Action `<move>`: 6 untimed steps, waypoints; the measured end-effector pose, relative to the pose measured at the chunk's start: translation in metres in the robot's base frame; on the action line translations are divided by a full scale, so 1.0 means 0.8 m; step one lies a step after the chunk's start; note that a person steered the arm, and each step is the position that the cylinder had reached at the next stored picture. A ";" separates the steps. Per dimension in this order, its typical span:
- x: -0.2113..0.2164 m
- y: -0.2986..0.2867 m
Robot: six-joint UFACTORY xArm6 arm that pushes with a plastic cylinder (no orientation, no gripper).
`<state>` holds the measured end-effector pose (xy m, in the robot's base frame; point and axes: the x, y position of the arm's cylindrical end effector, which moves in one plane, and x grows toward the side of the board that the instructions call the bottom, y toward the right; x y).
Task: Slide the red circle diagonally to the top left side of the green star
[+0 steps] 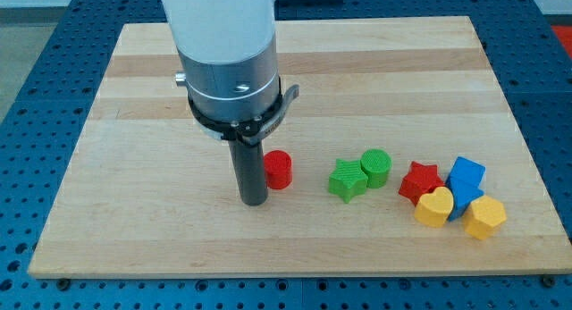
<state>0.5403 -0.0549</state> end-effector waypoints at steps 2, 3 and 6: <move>0.000 0.049; -0.025 0.057; -0.079 -0.037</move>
